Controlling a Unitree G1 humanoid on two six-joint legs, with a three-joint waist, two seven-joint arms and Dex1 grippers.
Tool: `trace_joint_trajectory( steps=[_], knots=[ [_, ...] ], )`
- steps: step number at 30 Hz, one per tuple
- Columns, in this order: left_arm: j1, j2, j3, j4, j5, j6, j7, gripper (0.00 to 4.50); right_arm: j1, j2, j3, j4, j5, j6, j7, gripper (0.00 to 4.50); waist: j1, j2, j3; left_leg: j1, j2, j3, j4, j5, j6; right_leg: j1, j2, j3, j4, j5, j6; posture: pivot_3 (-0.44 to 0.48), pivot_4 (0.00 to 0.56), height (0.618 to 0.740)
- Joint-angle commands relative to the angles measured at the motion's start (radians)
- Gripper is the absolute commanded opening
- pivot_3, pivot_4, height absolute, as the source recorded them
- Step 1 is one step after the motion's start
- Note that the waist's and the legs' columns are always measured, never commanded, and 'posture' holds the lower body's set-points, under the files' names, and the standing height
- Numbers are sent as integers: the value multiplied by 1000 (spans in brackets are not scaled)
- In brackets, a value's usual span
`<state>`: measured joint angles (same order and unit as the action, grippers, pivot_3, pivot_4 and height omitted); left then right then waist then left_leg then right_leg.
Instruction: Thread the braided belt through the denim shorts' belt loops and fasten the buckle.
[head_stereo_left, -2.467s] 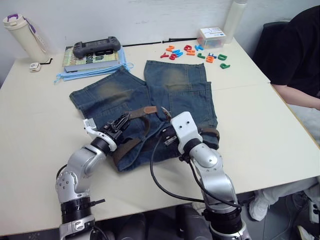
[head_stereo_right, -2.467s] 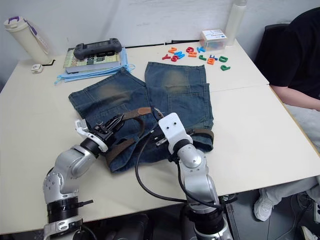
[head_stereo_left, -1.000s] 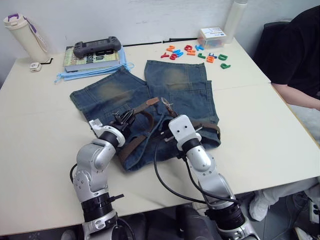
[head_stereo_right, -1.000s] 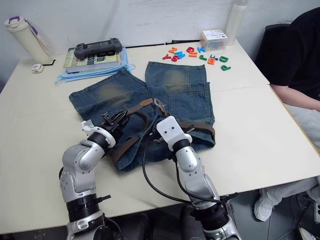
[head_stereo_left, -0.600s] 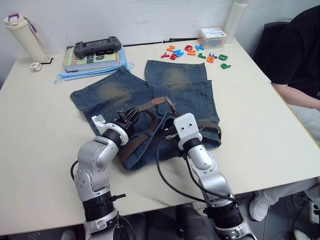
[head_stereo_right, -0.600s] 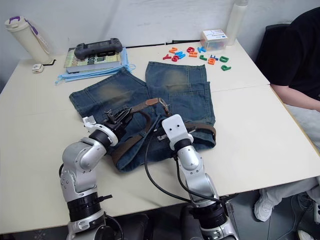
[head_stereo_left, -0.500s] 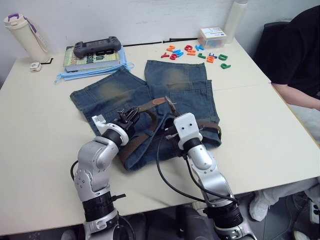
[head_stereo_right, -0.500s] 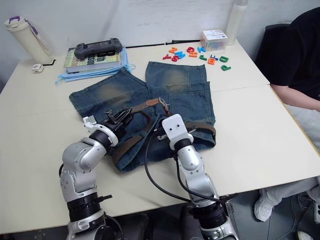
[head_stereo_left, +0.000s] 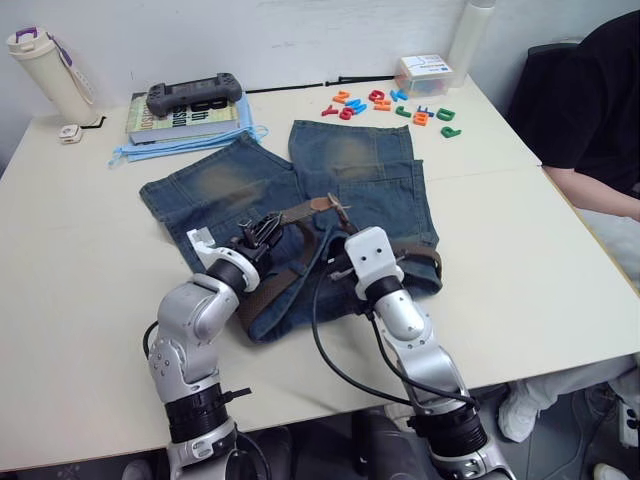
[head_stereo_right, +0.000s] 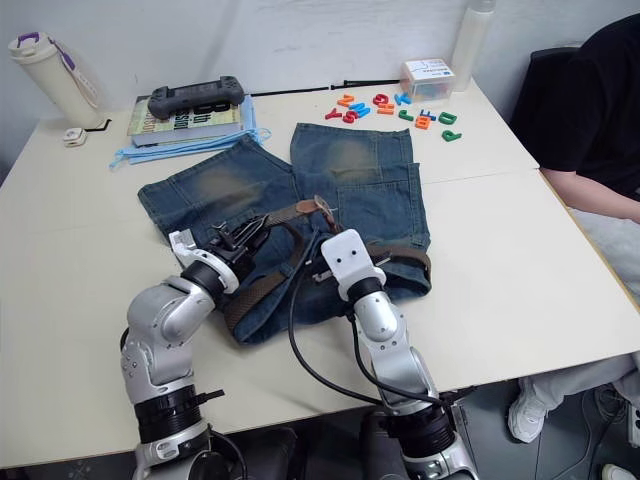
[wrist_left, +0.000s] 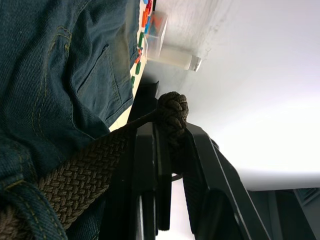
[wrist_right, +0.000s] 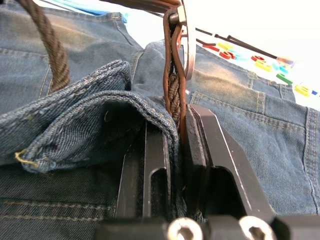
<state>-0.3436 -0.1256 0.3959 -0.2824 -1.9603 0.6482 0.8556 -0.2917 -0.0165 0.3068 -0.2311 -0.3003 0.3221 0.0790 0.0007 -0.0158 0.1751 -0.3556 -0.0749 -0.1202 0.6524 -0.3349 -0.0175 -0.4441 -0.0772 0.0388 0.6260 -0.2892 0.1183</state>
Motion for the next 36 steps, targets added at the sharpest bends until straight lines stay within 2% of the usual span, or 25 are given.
trace_joint_trajectory(
  steps=[1, 5, 12, 18, 21, 26, 28, 32, 34, 36],
  knots=[
    [41, -204, 14, -9, -12, 4, -23, 498, -14, -7, 27, -31, -19, -38, 11, 9, 0, 0, 0, 0, 0, 0, 0, 0, 0, 0, 0, 0, 0, 0, 0, 0, 150, 738],
    [41, -195, 5, 0, -12, 18, -25, 498, -13, -7, 31, -32, -18, -43, 17, 9, -1, 0, 0, 0, 0, 0, 0, 0, 0, 0, 0, 0, 0, 0, 0, 0, 150, 738],
    [31, -72, -61, 99, -12, 189, -142, 498, -29, -82, 102, -19, -115, -34, 65, 9, -1, 0, 0, 0, 0, 0, 0, 0, 0, 0, 0, 0, 0, 0, 0, 0, 150, 738],
    [28, -21, -73, 134, -12, 228, -174, 498, 2, -151, 150, -34, -185, -7, 127, 9, -1, 0, 0, 0, 0, 0, 0, 0, 0, 0, 0, 0, 0, 0, 0, 0, 150, 738],
    [33, -5, -80, 139, -12, 233, -181, 498, 19, -193, 164, -71, -216, 1, 170, 9, 0, 0, 0, 0, 0, 0, 0, 0, 0, 0, 0, 0, 0, 0, 0, 0, 150, 738],
    [39, 84, -124, 166, -12, 282, -223, 498, 43, -256, 168, -154, -251, 6, 252, 9, 0, 0, 0, 0, 0, 0, 0, 0, 0, 0, 0, 0, 0, 0, 0, 0, 150, 738],
    [40, 121, -146, 179, -12, 298, -242, 498, 41, -263, 158, -192, -249, 22, 287, 9, -1, 0, 0, 0, 0, 0, 0, 0, 0, 0, 0, 0, 0, 0, 0, 0, 150, 738],
    [46, 138, -168, 183, -12, 288, -260, 498, 38, -251, 125, -252, -233, 82, 341, 9, 2, 0, 0, 0, 0, 0, 0, 0, 0, 0, 0, 0, 0, 0, 0, 0, 150, 738],
    [49, 143, -178, 184, -12, 288, -265, 498, 34, -244, 105, -293, -218, 115, 366, 1052, 2, 0, 0, 0, 0, 0, 0, 0, 0, 0, 0, 0, 0, 0, 0, 0, 150, 738],
    [52, 144, -184, 183, -12, 285, -269, 498, 33, -244, 88, -329, -214, 147, 387, 1837, 3, 0, 0, 0, 0, 0, 0, 0, 0, 0, 0, 0, 0, 0, 0, 0, 150, 738]
  ],
)
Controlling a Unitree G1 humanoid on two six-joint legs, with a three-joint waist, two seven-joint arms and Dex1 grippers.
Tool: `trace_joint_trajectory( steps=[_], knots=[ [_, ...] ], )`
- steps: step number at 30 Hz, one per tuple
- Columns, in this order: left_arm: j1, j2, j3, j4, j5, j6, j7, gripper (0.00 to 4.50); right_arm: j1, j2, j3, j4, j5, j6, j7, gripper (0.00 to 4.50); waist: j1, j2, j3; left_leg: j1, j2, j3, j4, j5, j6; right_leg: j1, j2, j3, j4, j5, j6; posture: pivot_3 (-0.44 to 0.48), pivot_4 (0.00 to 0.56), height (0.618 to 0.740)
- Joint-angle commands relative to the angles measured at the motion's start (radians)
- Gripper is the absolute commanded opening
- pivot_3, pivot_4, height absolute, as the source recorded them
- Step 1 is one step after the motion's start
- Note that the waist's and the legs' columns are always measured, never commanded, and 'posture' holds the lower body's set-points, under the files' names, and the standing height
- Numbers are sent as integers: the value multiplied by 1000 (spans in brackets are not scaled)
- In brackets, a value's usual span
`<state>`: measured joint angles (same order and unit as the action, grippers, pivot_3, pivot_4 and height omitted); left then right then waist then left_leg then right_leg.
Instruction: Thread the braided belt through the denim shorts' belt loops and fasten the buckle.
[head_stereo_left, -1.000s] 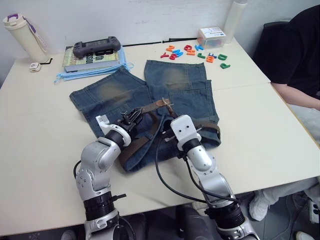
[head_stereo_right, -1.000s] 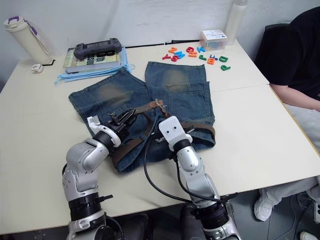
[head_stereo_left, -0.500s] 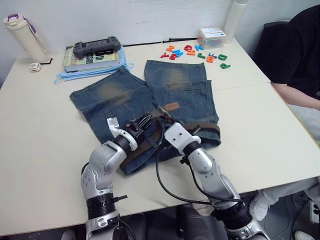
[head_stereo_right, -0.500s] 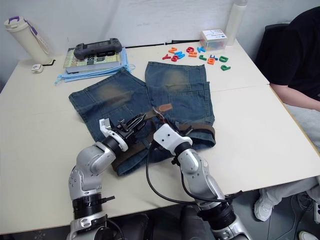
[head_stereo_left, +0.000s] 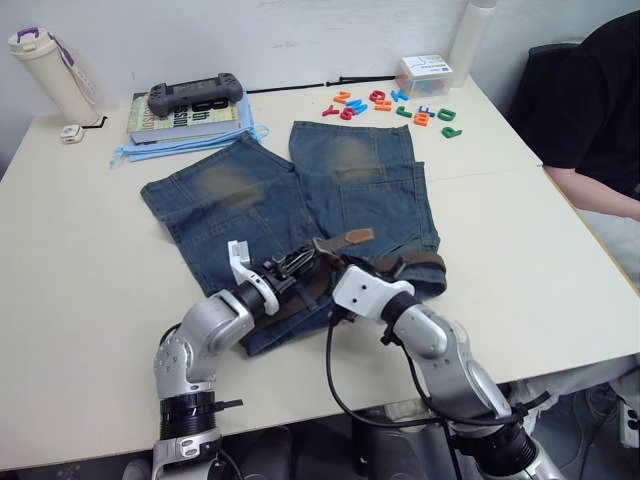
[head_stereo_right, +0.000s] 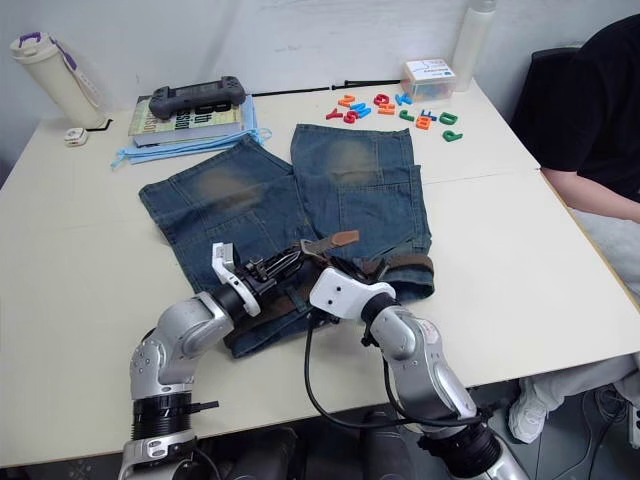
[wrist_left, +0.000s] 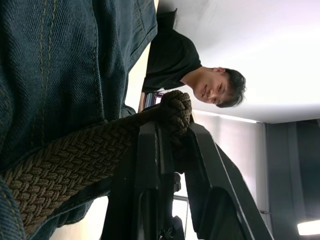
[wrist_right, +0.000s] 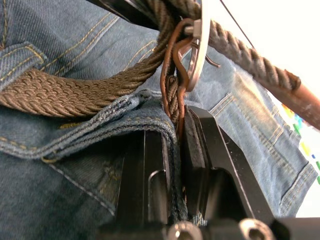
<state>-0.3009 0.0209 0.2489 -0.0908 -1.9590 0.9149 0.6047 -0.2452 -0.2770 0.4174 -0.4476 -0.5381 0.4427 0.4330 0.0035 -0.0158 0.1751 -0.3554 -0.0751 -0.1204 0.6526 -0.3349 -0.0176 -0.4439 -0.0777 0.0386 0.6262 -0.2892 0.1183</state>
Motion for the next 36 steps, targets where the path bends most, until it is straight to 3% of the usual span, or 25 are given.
trace_joint_trajectory(
  steps=[1, 4, 13, 19, 36],
  knots=[
    [11, -3, -39, -10, -13, 15, -20, 498, -14, 15, -29, -126, 22, 41, 40, 2271, 0, 0, 0, 0, 0, 0, 0, 0, 0, 0, 0, 0, 0, 0, 0, 0, 150, 738],
    [13, -1, -47, -12, -13, 7, -24, 498, 7, -25, -49, -177, 22, 79, 93, 3667, 0, 0, 0, 0, 0, 0, 0, 0, 0, 0, 0, 0, 0, 0, 0, 0, 150, 738],
    [9, 1, -55, -11, -13, -4, -24, 498, 116, -150, -184, -316, 90, 159, 208, 3667, 22, 0, 0, 0, 0, 0, 0, 0, 0, 0, 0, 0, 0, 0, 0, 0, 150, 738],
    [2, 6, -56, -9, -13, -3, -26, 498, 116, -193, -266, -330, 99, 186, 193, 3667, 22, 0, 0, 0, 0, 1, 1, 0, 0, 1, 0, 0, 0, 0, 0, 0, 150, 738],
    [-11, 1, -57, -11, -13, -1, -19, 498, -19, -240, -67, -194, -149, -14, 127, 3667, 22, 0, 0, 0, 0, 1, 1, 0, 0, 1, 0, 0, 0, 0, 0, 0, 150, 738]
  ],
)
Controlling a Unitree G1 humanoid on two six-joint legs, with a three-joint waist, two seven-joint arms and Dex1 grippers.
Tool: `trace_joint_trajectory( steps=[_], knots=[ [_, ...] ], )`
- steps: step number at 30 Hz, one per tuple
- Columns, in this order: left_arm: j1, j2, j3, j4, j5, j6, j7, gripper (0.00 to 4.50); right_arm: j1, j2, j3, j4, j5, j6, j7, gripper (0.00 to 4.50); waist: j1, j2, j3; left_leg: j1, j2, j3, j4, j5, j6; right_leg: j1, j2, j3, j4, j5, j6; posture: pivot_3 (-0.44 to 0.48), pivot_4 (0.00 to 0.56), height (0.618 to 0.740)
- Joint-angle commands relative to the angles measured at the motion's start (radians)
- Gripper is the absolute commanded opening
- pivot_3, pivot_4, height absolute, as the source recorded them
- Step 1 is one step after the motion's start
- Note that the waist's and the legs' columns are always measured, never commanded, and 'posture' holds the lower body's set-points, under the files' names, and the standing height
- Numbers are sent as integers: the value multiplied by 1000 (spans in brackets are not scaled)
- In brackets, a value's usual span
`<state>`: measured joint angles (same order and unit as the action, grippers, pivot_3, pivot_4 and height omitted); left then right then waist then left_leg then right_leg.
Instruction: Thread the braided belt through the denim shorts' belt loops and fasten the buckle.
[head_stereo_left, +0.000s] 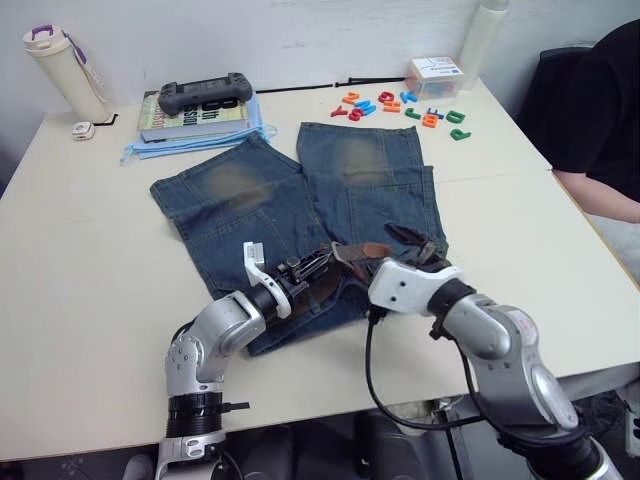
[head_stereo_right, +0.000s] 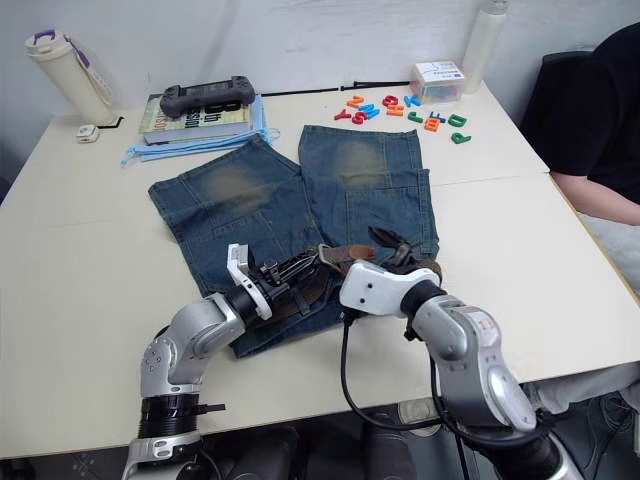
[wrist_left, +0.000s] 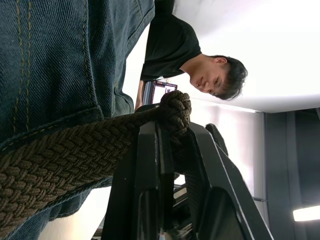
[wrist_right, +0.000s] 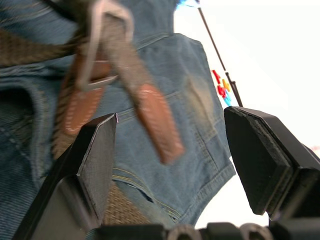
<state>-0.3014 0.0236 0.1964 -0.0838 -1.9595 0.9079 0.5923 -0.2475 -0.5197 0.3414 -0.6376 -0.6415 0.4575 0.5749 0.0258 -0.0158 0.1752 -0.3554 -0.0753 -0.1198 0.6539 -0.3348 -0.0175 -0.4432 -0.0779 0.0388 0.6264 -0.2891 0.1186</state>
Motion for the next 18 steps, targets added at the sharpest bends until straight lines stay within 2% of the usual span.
trace_joint_trajectory(
  steps=[1, 3, 6, 7, 8, 9, 10, 15, 18],
  knots=[
    [-12, -1, -5, -19, -13, 5, -6, 498, -21, 6, 10, 2, -54, -34, -17, 3434, 0, 0, 0, 0, 0, 0, 0, 0, 0, 0, 0, 0, 0, 0, 0, 0, 150, 738],
    [-15, 9, -10, -18, -13, 9, -12, 498, -29, 14, 9, 10, -63, -41, -16, 2822, 0, 0, 0, 0, 0, 0, 0, 0, 0, 0, 0, 0, 0, 0, 0, 0, 150, 738],
    [-17, 47, -35, -32, -13, 24, -33, 498, -40, 29, 1, 18, -68, -52, -19, 1440, -1, 0, 0, 0, 0, 0, 0, 0, 0, 0, 0, 0, 0, 0, 0, 0, 150, 738],
    [-17, 57, -44, -38, -13, 25, -36, 498, -42, 32, -1, 20, -72, -56, -18, 1140, -1, 0, 0, 0, 0, 0, 0, 0, 0, 0, 0, 0, 0, 0, 0, 0, 150, 738],
    [-19, 73, -54, -43, -13, 25, -40, 498, -44, 35, -4, 23, -75, -59, -18, 532, -1, 0, 0, 0, 0, 0, 0, 0, 0, 0, 0, 0, 0, 0, 0, 0, 150, 738],
    [-22, 96, -64, -45, -6, 24, -45, 498, -46, 36, -6, 25, -79, -64, -19, 206, -1, 0, 0, 0, 0, 0, 0, 0, 0, 0, 0, 0, 0, 0, 0, 0, 150, 738],
    [-24, 113, -72, -45, -3, 19, -47, 498, -47, 38, -8, 27, -81, -67, -20, 29, -1, 0, 0, 0, 0, 0, 0, 0, 0, 0, 0, 0, 0, 0, 0, 0, 150, 738],
    [-53, 208, -62, -75, 48, 9, -125, 498, -41, 50, -17, 32, -92, -75, -21, 29, -2, 0, 0, 0, 0, 0, 0, 0, 0, 0, 0, 0, 0, 0, 0, 0, 150, 738],
    [-58, 268, -68, -119, 72, 23, -186, 1461, -36, 62, -24, 34, -94, -71, -22, 0, -5, 0, 0, 0, 0, 0, -1, 0, 0, -1, 0, 0, 0, 0, 0, 0, 150, 738]
  ],
)
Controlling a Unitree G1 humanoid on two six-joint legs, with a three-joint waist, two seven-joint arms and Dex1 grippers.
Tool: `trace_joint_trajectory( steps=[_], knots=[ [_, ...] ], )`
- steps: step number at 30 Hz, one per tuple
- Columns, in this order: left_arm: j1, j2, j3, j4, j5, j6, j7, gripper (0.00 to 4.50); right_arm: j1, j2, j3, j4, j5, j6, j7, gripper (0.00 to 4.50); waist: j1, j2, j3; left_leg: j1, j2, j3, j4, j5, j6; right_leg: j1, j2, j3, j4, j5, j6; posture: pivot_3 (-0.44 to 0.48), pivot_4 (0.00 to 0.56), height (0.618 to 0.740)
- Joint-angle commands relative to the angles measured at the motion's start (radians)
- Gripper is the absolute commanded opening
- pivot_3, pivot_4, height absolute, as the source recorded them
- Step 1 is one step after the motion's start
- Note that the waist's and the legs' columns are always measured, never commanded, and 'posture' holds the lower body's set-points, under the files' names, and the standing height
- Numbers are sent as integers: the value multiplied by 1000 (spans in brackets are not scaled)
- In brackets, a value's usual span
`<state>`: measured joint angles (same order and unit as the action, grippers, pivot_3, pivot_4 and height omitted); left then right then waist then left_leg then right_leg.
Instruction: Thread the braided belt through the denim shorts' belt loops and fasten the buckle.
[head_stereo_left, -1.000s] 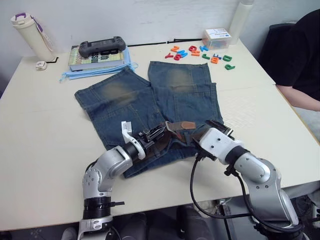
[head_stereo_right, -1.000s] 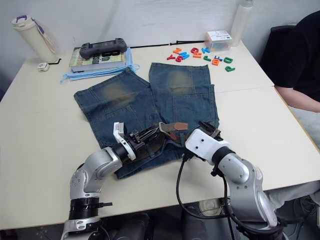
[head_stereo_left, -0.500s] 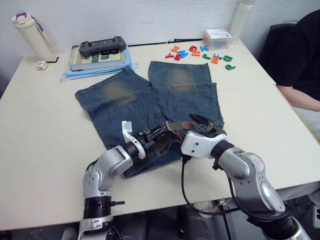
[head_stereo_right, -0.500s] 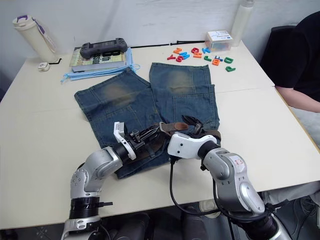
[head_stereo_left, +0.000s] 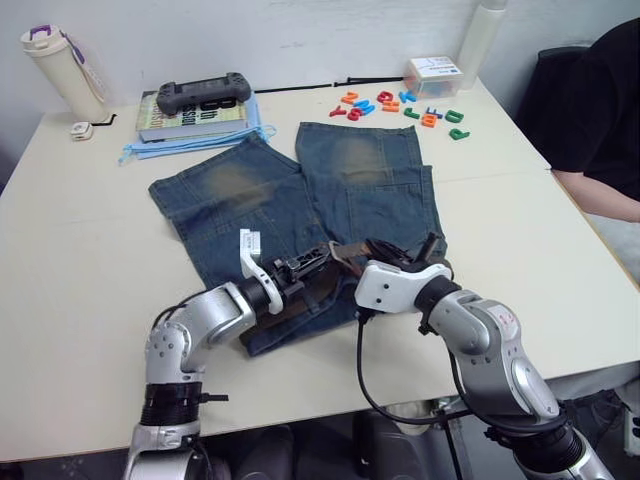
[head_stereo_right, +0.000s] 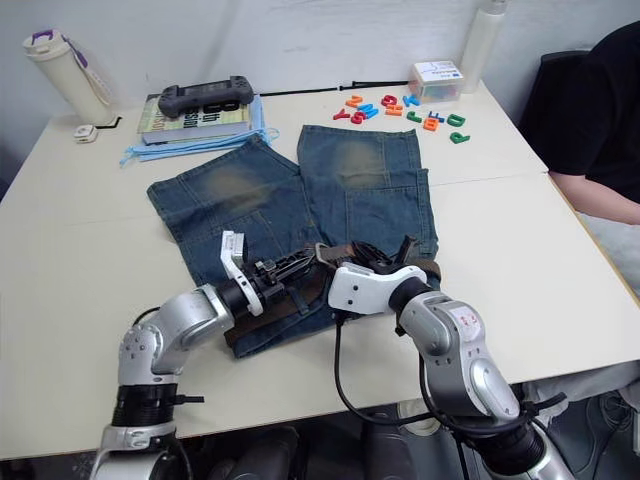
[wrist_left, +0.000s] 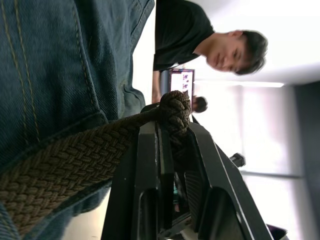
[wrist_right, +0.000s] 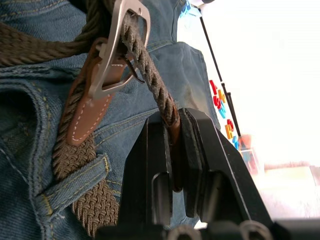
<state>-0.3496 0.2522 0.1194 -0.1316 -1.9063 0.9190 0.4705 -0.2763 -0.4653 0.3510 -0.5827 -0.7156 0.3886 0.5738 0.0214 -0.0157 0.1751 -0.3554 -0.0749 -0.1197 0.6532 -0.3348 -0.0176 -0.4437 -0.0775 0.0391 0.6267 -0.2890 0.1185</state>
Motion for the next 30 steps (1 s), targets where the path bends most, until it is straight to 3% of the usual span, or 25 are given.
trace_joint_trajectory(
  steps=[1, 5, 10, 15, 18, 24, 30],
  knots=[
    [-10, 64, 4, -85, 35, 19, -90, 1919, -8, 10, -35, -18, -22, -3, -21, 0, 0, 0, 0, 0, 0, 0, 0, 0, 0, 0, 0, 0, 0, 0, 0, 0, 150, 738],
    [27, 204, 26, -145, 130, 74, -250, 3552, -24, 20, -41, -7, -22, -5, -20, 0, -4, 0, 0, 0, 0, 0, 0, 0, 0, 0, 0, 0, 0, 0, 0, 0, 150, 738],
    [132, 438, 22, -249, 389, 118, -623, 3552, -65, 6, -75, -15, 5, -21, -2, 0, -20, 1, 1, 0, 0, 0, -3, 0, 0, -1, 0, 0, 0, -1, -2, 0, 150, 738],
    [264, 625, -177, -375, 885, -119, -1007, 3552, -96, -54, -129, -37, 60, -85, 42, 0, -22, 2, 1, 0, 0, 0, -5, 0, 0, -1, -1, 0, -3, -1, -2, 0, 150, 738],
    [294, 628, -250, -341, 1067, -224, -1073, 3552, -95, -93, -157, -41, 91, -120, 61, 0, -20, 3, 2, -1, 1, 0, -5, 0, 0, -1, -2, -1, -4, -1, -2, 0, 150, 738],
    [371, 658, -273, -274, 1258, -355, -1219, 3552, -85, -184, -233, 23, 106, -173, 51, 0, -22, 3, 2, -1, 1, 0, -6, 0, 1, 0, -4, -1, -4, -1, -2, 0, 150, 738],
    [444, 698, -234, -230, 1330, -431, -1332, 3552, -100, -213, -266, 73, 108, -191, 35, 0, -27, 4, 1, 0, 3, 1, -7, -1, 1, 0, -3, 0, -4, -1, -2, 0, 150, 738]
  ],
)
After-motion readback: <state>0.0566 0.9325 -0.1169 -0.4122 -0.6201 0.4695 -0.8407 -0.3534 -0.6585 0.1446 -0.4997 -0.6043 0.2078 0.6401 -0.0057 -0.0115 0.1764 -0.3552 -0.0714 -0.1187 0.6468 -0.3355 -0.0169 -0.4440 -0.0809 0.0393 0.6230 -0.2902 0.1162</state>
